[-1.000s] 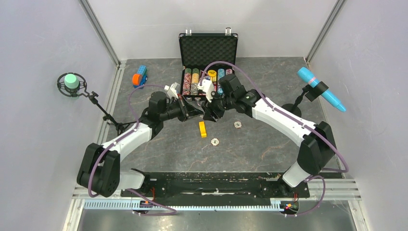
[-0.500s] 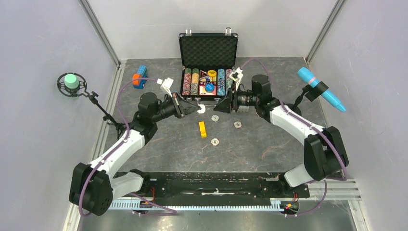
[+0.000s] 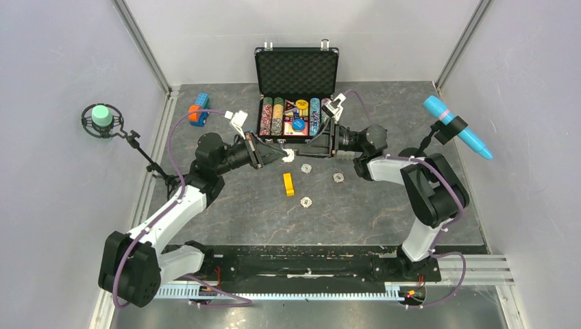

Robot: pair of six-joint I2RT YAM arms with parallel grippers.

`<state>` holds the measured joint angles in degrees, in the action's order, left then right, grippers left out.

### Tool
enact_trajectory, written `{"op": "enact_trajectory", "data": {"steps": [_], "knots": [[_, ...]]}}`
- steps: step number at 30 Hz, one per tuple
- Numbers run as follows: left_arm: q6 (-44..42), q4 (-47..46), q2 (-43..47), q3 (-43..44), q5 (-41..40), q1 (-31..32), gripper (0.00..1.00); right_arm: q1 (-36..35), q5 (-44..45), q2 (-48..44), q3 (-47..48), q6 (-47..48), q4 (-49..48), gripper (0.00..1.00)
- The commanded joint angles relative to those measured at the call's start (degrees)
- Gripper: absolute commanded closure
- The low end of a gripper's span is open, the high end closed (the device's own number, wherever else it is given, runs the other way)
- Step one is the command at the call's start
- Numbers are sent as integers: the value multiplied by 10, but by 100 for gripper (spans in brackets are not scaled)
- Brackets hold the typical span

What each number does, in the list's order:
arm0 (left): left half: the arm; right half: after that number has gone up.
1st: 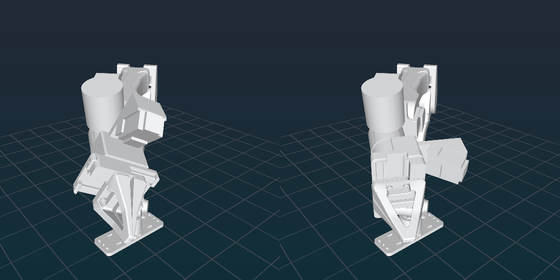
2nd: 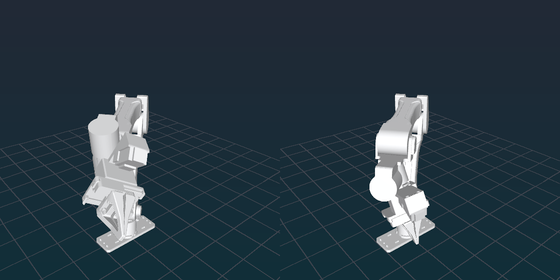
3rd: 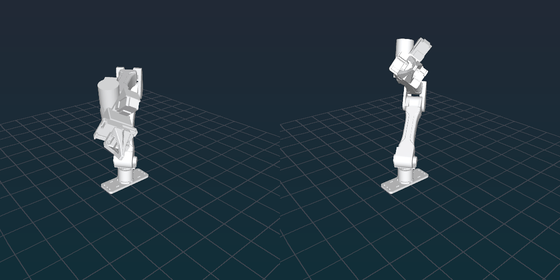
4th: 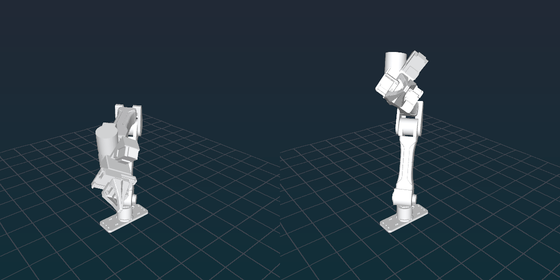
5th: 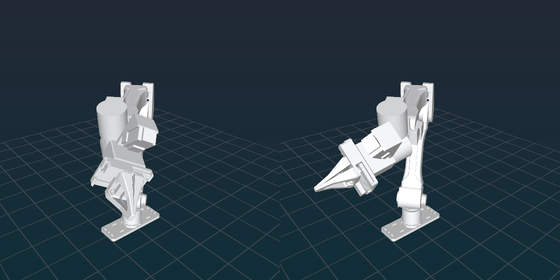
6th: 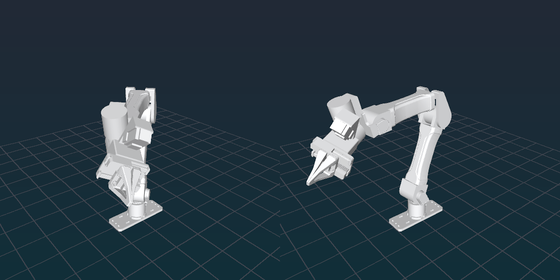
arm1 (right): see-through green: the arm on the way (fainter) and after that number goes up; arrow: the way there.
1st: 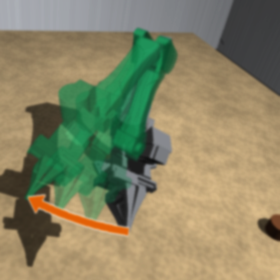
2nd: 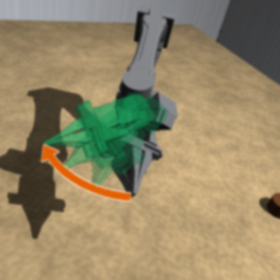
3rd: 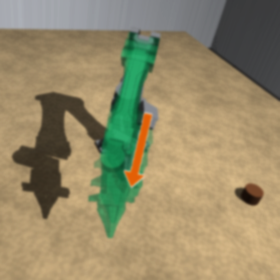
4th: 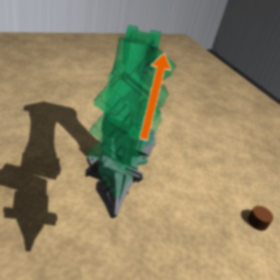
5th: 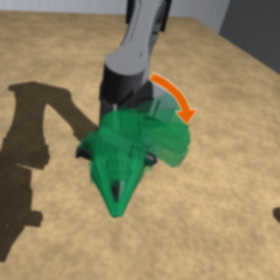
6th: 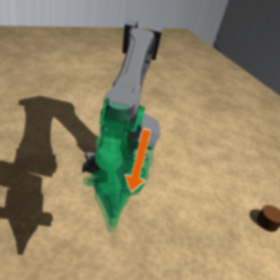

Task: Pack up texas hold em set
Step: Pick up the poker chip from the center of the board.

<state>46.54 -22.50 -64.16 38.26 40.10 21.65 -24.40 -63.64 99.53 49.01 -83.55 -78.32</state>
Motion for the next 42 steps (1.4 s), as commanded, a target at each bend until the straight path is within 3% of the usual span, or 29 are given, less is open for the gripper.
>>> {"op": "enact_trajectory", "data": {"steps": [1, 2, 4, 5, 7, 9, 10, 11, 16, 19, 22, 25, 32, 35, 42], "knots": [[-3, -37, 6, 0, 18, 3, 98, -1, -1, -2, 6, -92, -297, 40], [-4, -34, 8, -1, 14, 2, 98, -1, 2, -14, -1, -54, -254, 34], [-5, -32, 9, -2, 11, 2, 98, 1, 23, -54, -15, 116, -43, 26], [-5, -31, 9, -2, 11, 3, 98, 1, 54, -85, -13, 222, 98, 22], [-5, -28, 8, -1, 10, 2, 98, -6, 173, -137, 38, 516, 497, 17], [-6, -26, 9, -2, 9, 3, 98, -21, 314, -161, 91, 669, 675, 13], [-7, -25, 10, -2, 8, 3, 98, -22, 349, -173, 96, 694, 697, 10], [-8, -24, 9, -2, 8, 2, 98, -19, 371, -188, 90, 703, 700, 3], [-8, -24, 4, 3, 10, 2, 98, 8, 455, -236, 31, 689, 658, 2], [-9, -25, 7, 5, 10, 2, 98, 24, 407, -221, 23, 681, 648, 2], [-11, -24, 6, 5, 11, 2, 98, 30, 329, -203, 24, 643, 624, 10], [-12, -25, 6, 7, 12, 2, 98, 29, 282, -205, 3, 583, 550, 17], [-6, -39, -9, 15, 14, 4, 98, 18, 180, -195, -10, 454, 423, 24], [6, -59, -24, 21, 21, 7, 98, 5, 164, -185, -20, 402, 355, 28], [7, -73, -34, 30, 23, 23, 98, -19, 166, -164, -2, 405, 375, 38]]}}
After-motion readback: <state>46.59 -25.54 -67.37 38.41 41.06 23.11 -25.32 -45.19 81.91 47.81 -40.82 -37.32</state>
